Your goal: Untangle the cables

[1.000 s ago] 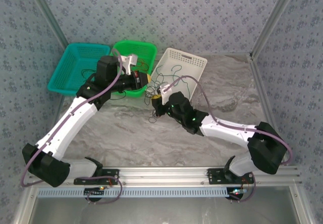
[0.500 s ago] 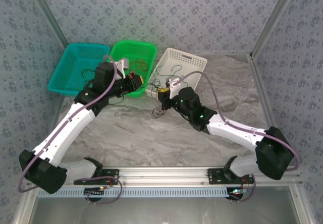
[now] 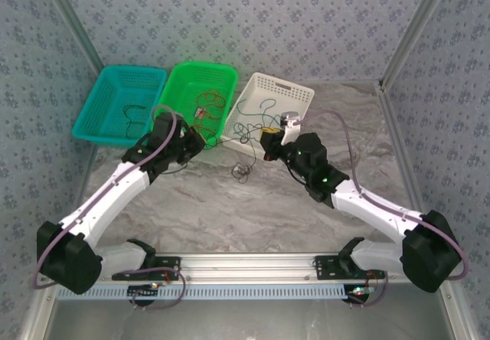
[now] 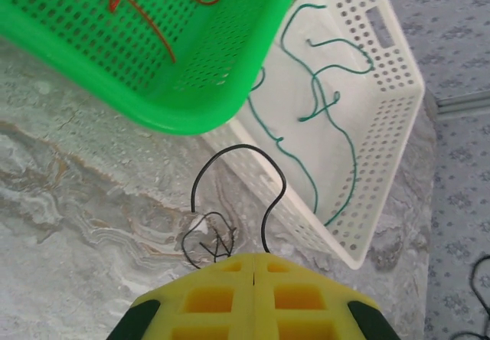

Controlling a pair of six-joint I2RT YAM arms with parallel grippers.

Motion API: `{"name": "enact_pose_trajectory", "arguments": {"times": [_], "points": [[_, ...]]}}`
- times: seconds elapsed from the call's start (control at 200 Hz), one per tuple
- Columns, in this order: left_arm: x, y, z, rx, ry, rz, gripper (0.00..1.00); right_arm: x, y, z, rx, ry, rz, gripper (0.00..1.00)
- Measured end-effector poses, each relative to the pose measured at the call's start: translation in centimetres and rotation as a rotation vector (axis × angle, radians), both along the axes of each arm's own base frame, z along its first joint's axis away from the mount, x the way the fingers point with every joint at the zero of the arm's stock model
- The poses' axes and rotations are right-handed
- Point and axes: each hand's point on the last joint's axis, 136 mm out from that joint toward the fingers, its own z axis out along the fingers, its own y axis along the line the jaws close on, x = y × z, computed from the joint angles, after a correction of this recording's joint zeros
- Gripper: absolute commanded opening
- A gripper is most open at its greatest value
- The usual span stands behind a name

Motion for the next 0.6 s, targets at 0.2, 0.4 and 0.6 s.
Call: {"name": "enact_pose_trajectory", "arguments": {"times": [0.2, 0.4, 0.6], "points": [[-0.8, -0.1, -4.2, 0.045, 0.116, -0.029, 0.0, -0.2, -2.0, 0.4, 0.028, -0.012, -0.036, 0.0], [-1.6, 1.4, -6.1, 0.121, 0.165, -0.006, 0.0, -0.3, -4.8, 2.6, 0.065, -0.066, -0.099, 0.0], [-1.6, 2.8, -7.0, 0.159, 0.178, 0.033, 0.0, -0.9, -8.3, 4.0, 0.092, -0.111, -0.185, 0.0]]}}
